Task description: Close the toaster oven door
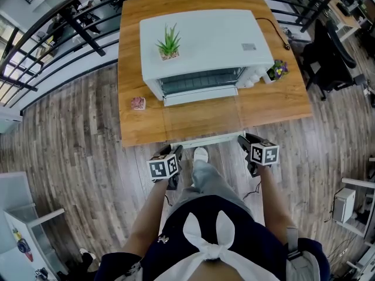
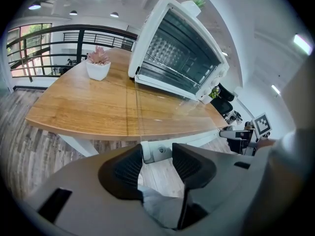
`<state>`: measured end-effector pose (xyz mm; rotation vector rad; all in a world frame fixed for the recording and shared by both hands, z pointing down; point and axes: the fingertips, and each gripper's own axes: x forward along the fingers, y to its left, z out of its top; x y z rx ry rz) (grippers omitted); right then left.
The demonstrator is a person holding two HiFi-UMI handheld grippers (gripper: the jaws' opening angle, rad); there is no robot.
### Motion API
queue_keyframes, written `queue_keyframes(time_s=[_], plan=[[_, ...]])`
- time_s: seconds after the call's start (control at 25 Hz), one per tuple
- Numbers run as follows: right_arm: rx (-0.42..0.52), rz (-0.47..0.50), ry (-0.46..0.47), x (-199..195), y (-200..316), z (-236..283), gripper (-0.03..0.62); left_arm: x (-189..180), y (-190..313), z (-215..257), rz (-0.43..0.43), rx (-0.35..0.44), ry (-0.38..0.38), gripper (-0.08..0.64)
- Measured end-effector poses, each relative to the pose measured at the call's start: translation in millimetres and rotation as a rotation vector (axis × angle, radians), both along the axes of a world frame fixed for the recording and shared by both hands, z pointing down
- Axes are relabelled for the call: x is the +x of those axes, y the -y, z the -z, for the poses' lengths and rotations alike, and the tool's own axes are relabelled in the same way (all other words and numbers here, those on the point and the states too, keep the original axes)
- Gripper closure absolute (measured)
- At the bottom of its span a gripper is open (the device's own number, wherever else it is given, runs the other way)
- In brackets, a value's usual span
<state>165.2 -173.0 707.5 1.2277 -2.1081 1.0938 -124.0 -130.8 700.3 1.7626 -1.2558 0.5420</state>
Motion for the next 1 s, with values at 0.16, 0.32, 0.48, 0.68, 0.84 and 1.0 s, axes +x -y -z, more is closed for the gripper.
queue_keyframes(time_s=[0.16, 0.32, 0.48, 0.68, 0.84, 1.0], plan=[[0.012, -0.002, 0.003, 1, -1, 4, 0.434, -1, -1, 4, 0.006, 0.010, -0.003, 0.359], [0.028, -0.004, 0.008, 0, -1, 8, 0.433, -1, 0, 8, 0.017, 0.016, -0.008, 0.359], [0.042, -0.009, 0.012, 0, -1, 13, 0.433, -1, -1, 14, 0.026, 0.026, -0.019, 0.359], [0.058, -0.024, 0.008, 1, -1, 17, 0.433, -1, -1, 17, 0.032, 0.035, -0.022, 0.360], [0.070, -0.032, 0.009, 1, -1, 21, 0.433, -2, -1, 20, 0.036, 0.041, -0.031, 0.359], [0.085, -0.042, 0.018, 2, 0, 24, 0.433, -1, 0, 23, 0.041, 0.047, -0.040, 0.359]])
